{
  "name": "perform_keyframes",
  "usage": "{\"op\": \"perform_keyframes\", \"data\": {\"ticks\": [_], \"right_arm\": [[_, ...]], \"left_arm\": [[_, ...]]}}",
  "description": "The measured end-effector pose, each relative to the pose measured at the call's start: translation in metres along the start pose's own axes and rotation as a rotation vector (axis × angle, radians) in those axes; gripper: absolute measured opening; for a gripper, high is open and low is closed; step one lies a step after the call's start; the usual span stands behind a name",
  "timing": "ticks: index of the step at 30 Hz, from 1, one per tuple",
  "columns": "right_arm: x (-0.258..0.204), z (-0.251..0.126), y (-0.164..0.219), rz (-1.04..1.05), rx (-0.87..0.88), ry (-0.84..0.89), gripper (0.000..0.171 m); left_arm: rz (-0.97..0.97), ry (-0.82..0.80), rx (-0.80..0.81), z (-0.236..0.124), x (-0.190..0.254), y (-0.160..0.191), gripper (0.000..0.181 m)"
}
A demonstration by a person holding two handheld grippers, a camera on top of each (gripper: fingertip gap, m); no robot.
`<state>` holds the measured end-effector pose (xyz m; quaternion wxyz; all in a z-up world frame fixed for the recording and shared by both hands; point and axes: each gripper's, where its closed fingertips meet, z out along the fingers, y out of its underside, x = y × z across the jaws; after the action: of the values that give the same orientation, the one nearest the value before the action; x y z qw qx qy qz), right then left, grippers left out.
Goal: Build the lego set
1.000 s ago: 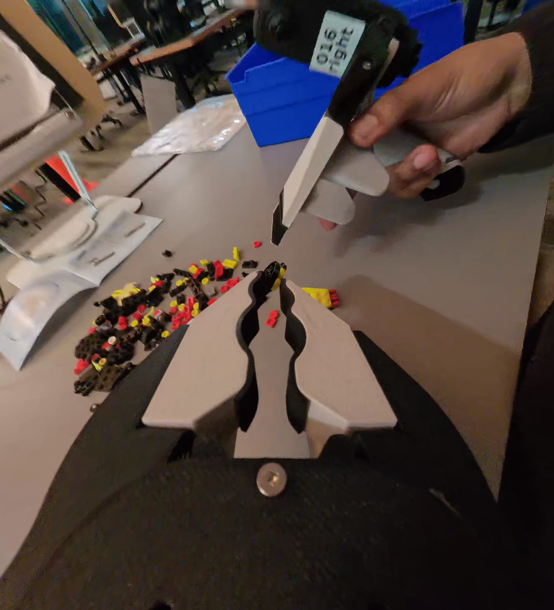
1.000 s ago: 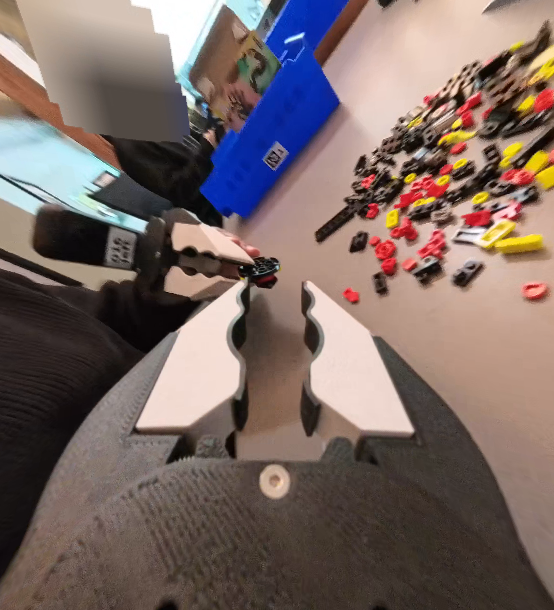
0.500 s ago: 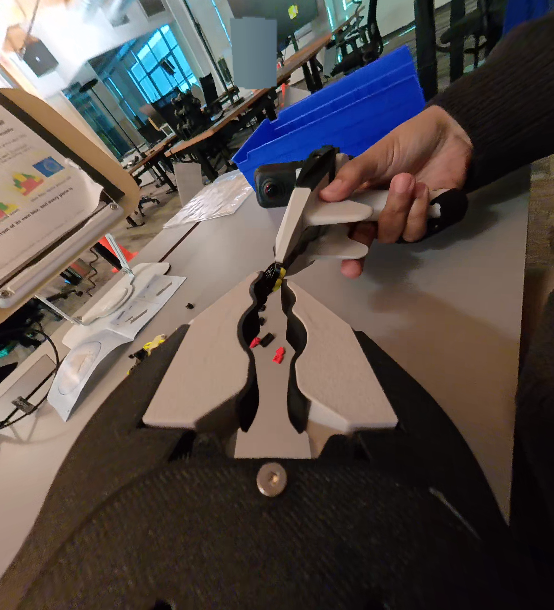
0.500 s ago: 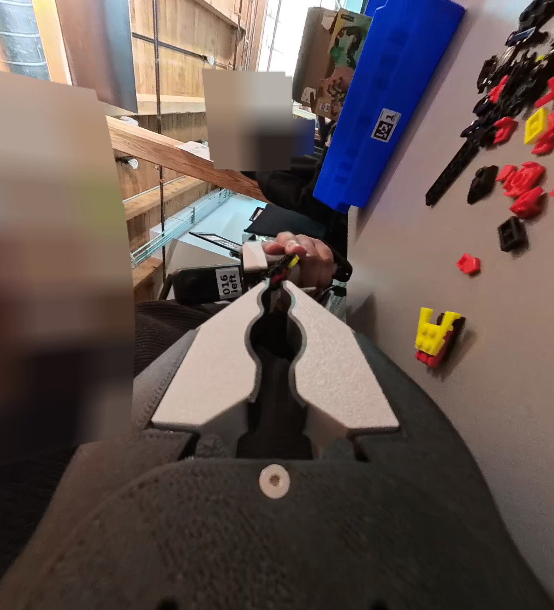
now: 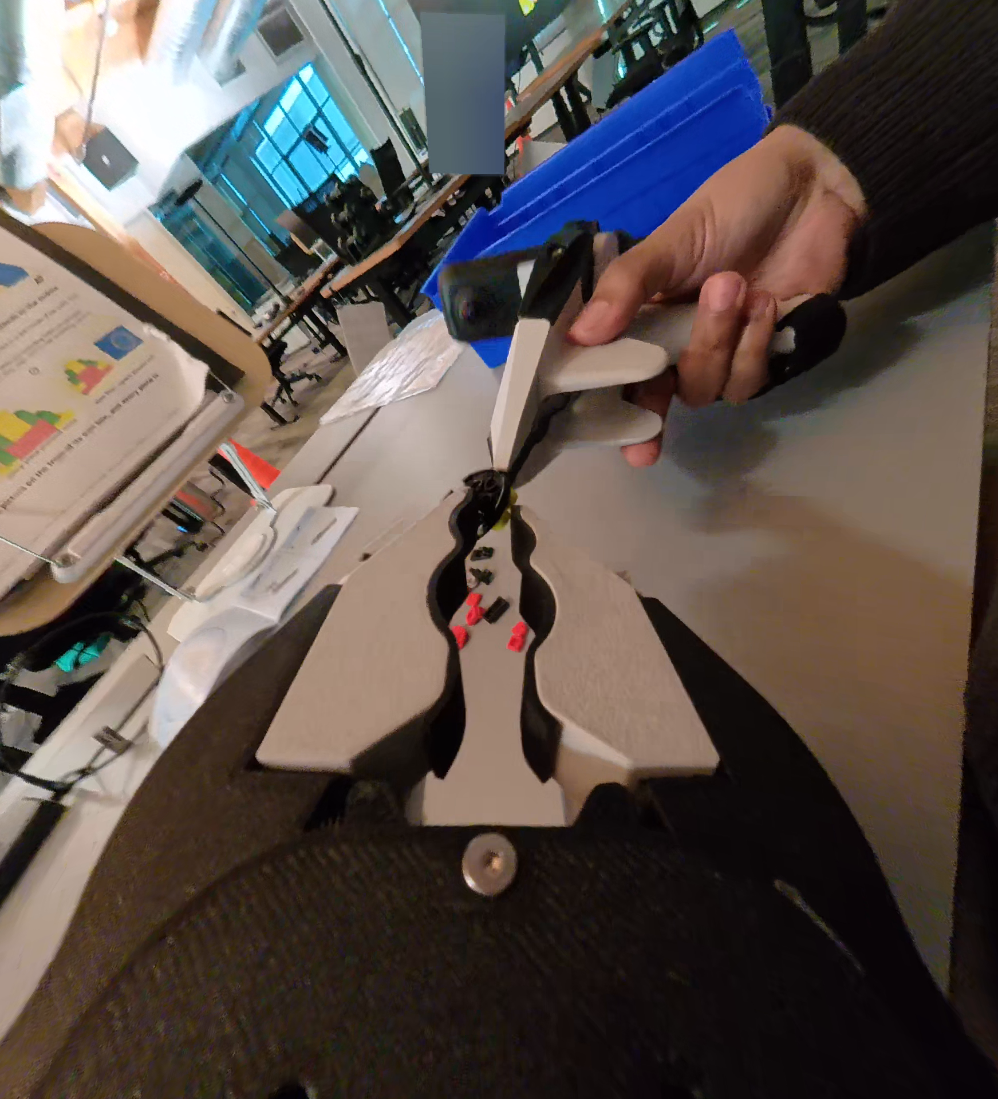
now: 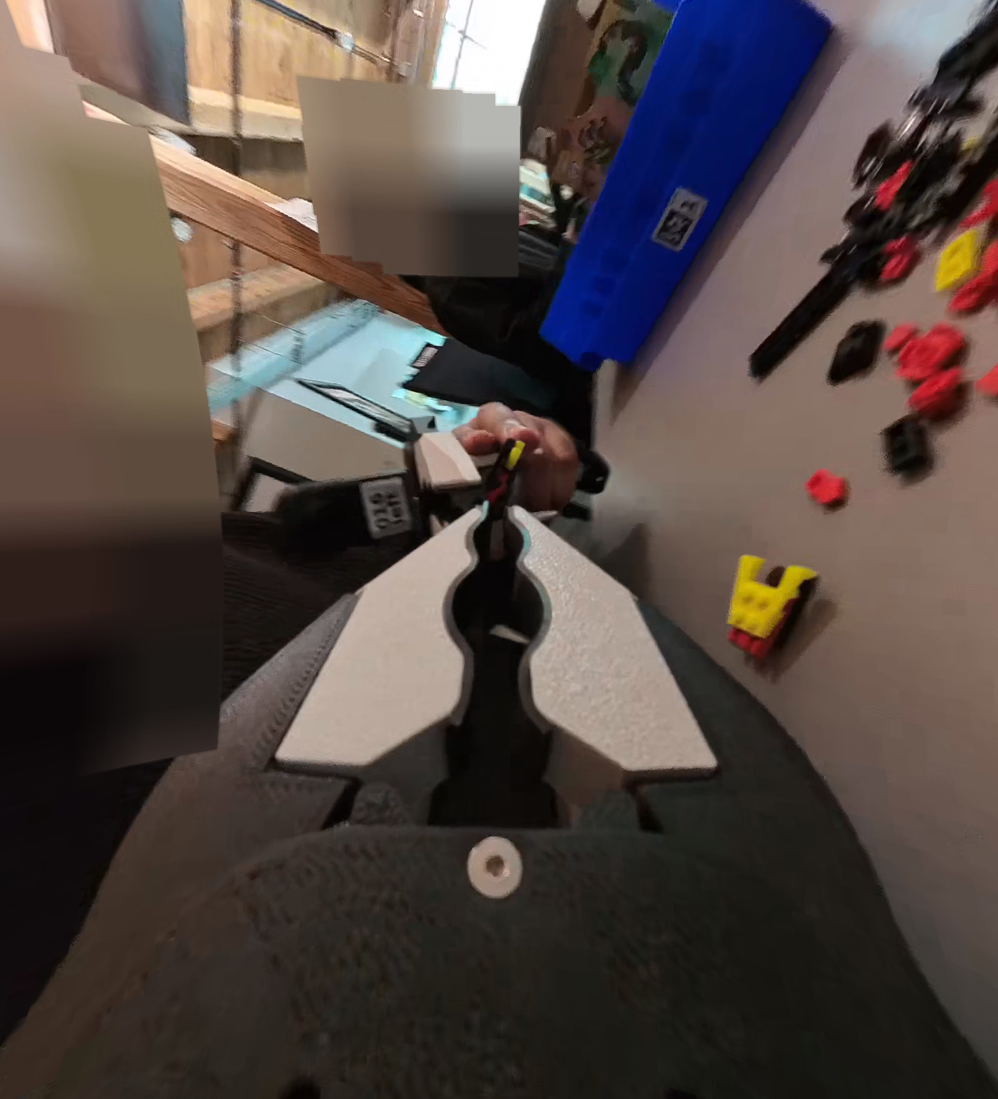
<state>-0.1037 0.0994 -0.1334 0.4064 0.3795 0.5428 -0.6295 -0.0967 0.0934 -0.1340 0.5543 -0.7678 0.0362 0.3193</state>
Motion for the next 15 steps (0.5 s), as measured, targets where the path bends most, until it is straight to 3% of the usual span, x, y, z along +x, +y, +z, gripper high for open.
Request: {"op": "perform_keyframes", "data": {"ticks": [1, 4, 7, 8, 12, 15], "right_arm": [[0.002, -0.001, -0.002, -0.070, -0.002, 0.050, 0.000], [0.007, -0.008, -0.011, -0.306, -0.003, 0.222, 0.001], [0.014, -0.016, -0.020, -0.568, -0.031, 0.420, 0.001], [0.015, -0.017, -0.021, -0.676, -0.055, 0.489, 0.001], [0.010, -0.013, -0.020, -1.129, -0.168, 0.686, 0.001], [0.001, -0.005, -0.014, -1.367, -0.211, 0.744, 0.001]], "left_arm": [[-0.035, 0.007, -0.007, 0.001, 0.000, 0.002, 0.010], [-0.170, 0.017, -0.023, 0.001, -0.007, 0.008, 0.014], [-0.427, 0.114, -0.039, 0.003, -0.003, 0.013, 0.017], [-0.555, 0.184, -0.049, 0.005, 0.004, 0.014, 0.020], [-1.176, 0.501, -0.012, 0.005, 0.020, -0.004, 0.061], [-1.557, 0.600, 0.073, 0.004, 0.008, -0.006, 0.069]]}}
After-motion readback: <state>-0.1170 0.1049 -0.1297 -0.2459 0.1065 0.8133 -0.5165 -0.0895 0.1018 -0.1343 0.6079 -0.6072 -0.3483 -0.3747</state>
